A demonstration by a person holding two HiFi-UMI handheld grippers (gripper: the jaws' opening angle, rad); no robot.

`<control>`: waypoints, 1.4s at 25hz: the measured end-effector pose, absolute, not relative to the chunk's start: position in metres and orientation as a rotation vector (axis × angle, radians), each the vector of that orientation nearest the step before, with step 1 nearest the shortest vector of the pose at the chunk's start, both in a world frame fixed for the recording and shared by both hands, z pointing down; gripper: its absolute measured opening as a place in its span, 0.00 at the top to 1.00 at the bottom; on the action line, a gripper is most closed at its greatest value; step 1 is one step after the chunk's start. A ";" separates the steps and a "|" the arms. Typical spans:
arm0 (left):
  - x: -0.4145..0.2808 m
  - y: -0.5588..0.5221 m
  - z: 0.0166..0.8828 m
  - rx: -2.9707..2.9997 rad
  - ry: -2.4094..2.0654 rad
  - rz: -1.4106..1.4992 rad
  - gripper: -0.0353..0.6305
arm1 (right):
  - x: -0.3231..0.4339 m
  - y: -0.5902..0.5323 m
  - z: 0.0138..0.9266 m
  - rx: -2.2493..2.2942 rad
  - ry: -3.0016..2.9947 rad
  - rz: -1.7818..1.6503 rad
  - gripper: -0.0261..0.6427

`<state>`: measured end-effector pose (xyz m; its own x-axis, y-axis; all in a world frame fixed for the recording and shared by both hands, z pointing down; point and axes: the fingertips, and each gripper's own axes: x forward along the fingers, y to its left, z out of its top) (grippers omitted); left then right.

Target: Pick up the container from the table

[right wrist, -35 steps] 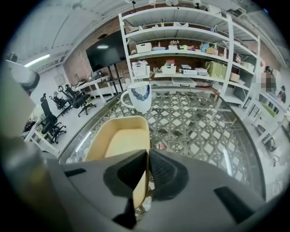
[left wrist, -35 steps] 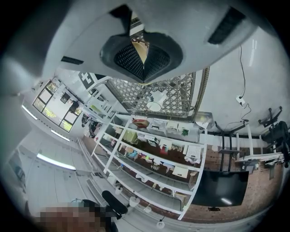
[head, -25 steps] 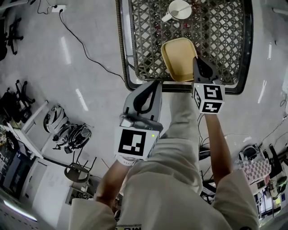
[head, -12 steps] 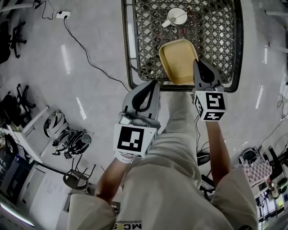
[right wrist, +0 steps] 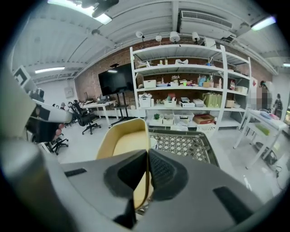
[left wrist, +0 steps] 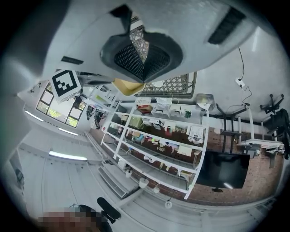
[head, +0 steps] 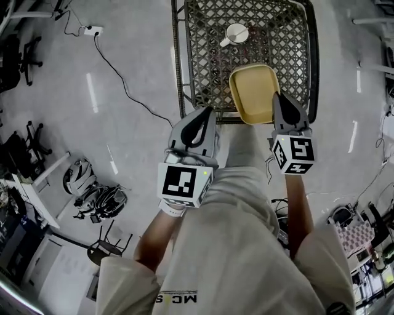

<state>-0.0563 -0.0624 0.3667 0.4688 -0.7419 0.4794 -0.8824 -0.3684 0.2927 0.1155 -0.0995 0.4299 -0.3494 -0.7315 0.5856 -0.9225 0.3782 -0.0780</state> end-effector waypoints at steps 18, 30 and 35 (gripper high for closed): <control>-0.057 -0.051 0.302 2.311 -1.334 0.234 0.91 | 0.127 -0.073 0.315 1.635 -2.282 0.483 0.92; -0.068 -0.046 0.272 2.395 -1.377 0.165 0.91 | 0.130 -0.042 0.281 1.686 -2.327 0.413 0.92; -0.068 -0.042 0.269 2.405 -1.376 0.159 0.91 | 0.136 -0.032 0.282 1.716 -2.309 0.435 0.92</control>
<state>-0.0679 -0.0425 0.2695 0.5186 -0.8102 0.2732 -0.8511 -0.4586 0.2555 0.1363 -0.0323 0.2817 -0.2865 -0.8892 0.3566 -0.9581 0.2691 -0.0986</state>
